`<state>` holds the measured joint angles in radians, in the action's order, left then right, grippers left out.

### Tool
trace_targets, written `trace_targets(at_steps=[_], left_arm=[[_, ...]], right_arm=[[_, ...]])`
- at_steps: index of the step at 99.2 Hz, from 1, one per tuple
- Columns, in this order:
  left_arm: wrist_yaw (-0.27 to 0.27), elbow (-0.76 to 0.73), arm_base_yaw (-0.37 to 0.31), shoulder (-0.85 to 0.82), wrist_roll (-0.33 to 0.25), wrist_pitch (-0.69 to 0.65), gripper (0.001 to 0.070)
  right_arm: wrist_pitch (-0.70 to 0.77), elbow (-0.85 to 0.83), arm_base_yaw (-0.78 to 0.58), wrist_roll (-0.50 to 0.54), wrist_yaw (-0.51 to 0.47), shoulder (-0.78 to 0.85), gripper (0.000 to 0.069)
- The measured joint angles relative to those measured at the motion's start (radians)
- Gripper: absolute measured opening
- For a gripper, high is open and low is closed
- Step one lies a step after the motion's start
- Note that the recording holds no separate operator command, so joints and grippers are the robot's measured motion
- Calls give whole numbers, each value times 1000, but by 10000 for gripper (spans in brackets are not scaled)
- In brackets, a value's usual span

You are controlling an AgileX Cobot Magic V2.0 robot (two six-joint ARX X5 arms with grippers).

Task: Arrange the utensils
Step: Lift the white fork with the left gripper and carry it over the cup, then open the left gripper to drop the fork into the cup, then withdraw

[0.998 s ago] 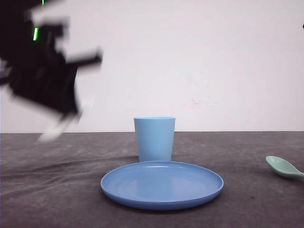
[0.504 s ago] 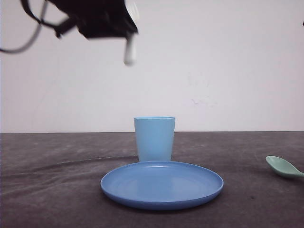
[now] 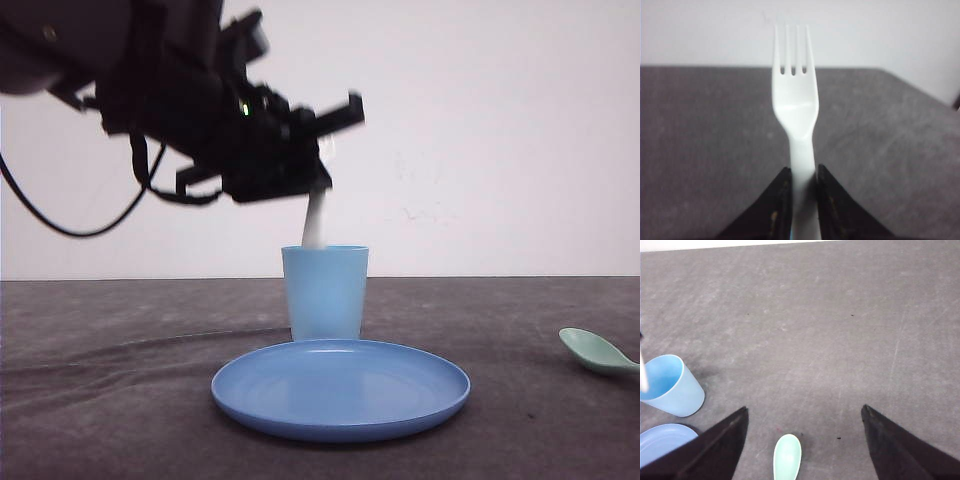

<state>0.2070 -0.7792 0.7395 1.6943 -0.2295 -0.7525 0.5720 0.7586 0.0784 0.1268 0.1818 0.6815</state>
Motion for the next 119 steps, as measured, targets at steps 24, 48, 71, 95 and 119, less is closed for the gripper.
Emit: trace_targets(at_steps=[24, 48, 71, 95, 119], left_arm=[[-1, 0, 2, 29, -39, -18, 114], [-13, 0, 6, 5, -48, 19, 231], [-19, 0, 23, -185, -48, 158, 235], [-19, 0, 24, -501, -48, 435, 235], [-19, 0, 24, -788, -49, 787, 235]], right_arm=[[8, 0, 0, 0, 0, 7, 450], [54, 0, 14, -1, 0, 47, 450], [127, 0, 90, 6, 0, 106, 429], [257, 0, 194, 47, -47, 246, 397], [267, 0, 267, 79, -59, 405, 396]])
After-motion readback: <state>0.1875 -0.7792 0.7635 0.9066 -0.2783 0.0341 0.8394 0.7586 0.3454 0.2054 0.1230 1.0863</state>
